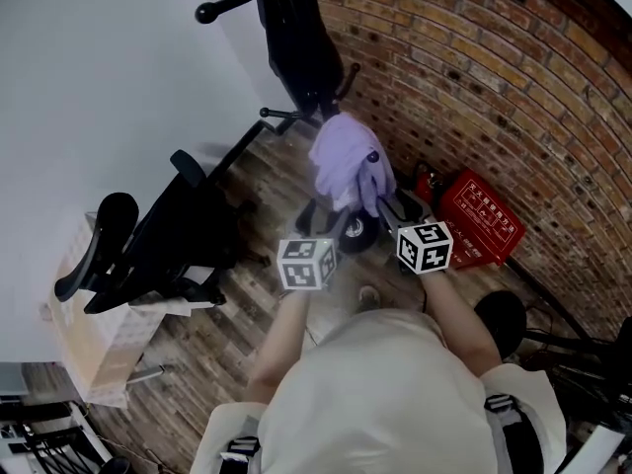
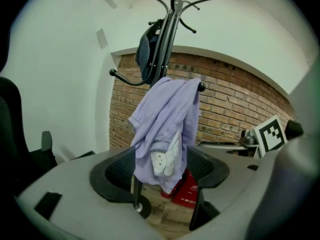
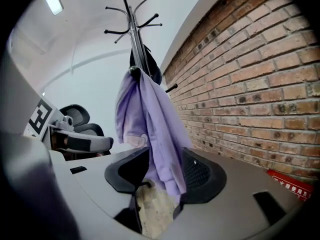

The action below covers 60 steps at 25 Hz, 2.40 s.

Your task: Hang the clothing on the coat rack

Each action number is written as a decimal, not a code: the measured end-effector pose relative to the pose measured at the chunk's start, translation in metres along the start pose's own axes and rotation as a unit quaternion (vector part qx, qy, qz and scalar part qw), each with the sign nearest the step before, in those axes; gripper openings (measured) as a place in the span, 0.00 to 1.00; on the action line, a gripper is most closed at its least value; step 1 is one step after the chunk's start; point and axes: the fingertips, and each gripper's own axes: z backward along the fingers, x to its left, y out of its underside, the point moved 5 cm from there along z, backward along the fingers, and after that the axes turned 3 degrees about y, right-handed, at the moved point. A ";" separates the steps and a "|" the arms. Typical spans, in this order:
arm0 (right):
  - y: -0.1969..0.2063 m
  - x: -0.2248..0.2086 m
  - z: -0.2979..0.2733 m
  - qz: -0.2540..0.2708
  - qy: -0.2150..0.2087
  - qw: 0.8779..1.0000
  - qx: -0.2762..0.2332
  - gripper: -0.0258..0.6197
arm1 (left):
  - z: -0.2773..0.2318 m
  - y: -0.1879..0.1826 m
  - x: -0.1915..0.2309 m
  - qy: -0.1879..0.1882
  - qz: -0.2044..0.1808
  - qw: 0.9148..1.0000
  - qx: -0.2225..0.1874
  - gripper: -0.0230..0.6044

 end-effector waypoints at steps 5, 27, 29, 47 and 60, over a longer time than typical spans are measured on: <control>0.003 0.025 0.030 -0.004 0.006 1.000 -0.017 0.31 | 0.039 0.015 -0.002 -0.003 0.018 1.000 -0.007 0.51; 0.015 0.168 0.186 0.048 -0.024 0.995 -0.082 0.07 | 0.232 0.055 -0.048 -0.046 0.018 0.995 -0.086 0.07; 0.015 0.178 0.197 0.054 -0.030 0.994 -0.087 0.06 | 0.245 0.058 -0.053 -0.048 0.019 0.995 -0.090 0.07; 0.014 0.222 0.232 0.088 -0.046 0.990 -0.102 0.04 | 0.294 0.066 -0.060 -0.047 0.016 0.994 -0.100 0.05; 0.011 0.225 0.227 0.085 -0.048 0.990 -0.102 0.04 | 0.291 0.063 -0.054 -0.043 0.013 0.995 -0.086 0.04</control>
